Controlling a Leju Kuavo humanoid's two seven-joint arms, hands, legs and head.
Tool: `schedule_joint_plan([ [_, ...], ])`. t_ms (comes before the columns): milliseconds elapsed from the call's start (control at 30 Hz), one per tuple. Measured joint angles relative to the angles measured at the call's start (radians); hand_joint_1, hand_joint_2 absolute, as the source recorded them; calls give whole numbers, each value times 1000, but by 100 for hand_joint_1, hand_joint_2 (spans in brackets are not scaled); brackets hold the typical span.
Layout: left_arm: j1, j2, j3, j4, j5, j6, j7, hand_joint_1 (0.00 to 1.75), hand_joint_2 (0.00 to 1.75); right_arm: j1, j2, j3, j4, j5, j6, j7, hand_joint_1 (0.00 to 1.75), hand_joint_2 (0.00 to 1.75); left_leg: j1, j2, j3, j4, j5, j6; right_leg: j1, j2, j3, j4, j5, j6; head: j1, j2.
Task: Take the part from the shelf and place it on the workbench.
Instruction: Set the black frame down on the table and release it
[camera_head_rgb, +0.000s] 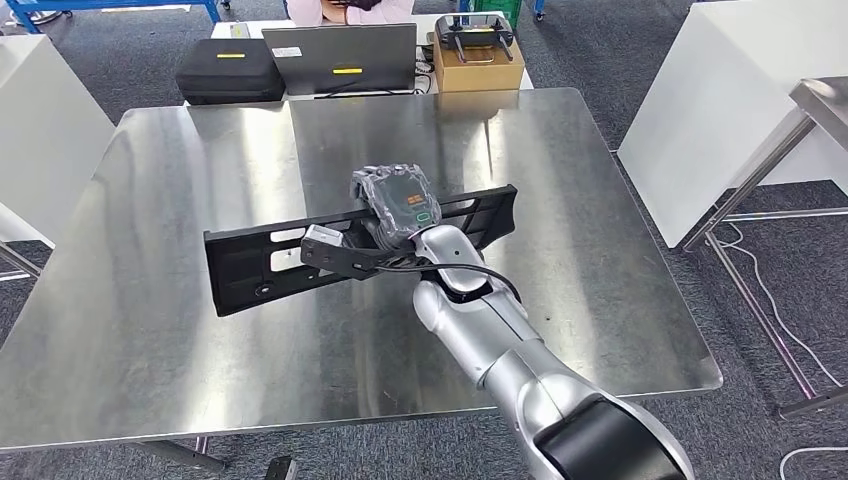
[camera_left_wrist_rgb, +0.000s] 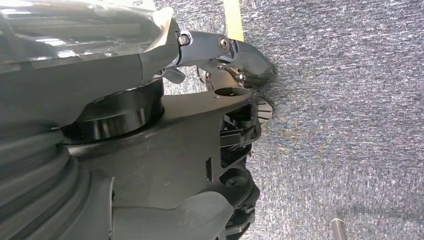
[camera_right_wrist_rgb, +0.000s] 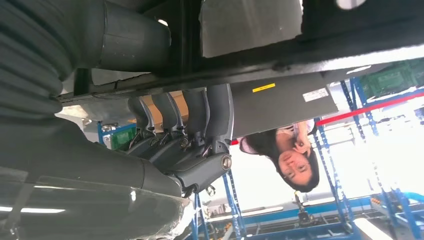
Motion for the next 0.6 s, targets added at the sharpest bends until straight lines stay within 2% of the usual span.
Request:
schedule_joint_plan([
  [167,0,0,5,0,4,0,0,0,175,1,0,26,0,-10,1,0,175,175,0,0,0,0,0,0,0,0,0,0,0,0,0,0],
  [300,1,0,15,0,10,0,0,0,175,3,0,44,2,-26,3,0,0,0,-1,0,0,0,0,0,-1,0,1,0,0,0,0,0],
  [600,2,1,25,0,19,2,3,0,175,4,0,59,17,-41,-1,-6,0,0,-1,0,0,0,0,0,-2,0,1,0,0,0,0,0],
])
